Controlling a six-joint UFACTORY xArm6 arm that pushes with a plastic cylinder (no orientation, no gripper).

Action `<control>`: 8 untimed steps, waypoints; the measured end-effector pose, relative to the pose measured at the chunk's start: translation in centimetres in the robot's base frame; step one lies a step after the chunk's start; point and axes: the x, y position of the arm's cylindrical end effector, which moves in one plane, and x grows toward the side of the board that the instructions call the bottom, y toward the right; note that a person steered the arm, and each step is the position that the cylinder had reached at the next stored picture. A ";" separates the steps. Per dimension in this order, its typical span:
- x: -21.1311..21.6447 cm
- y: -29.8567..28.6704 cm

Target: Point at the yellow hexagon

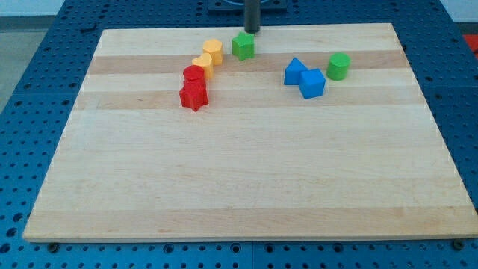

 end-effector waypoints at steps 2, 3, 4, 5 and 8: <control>0.2 -5.4; 0.9 -6.6; 1.7 -8.6; 2.4 -10.5; 3.4 -11.1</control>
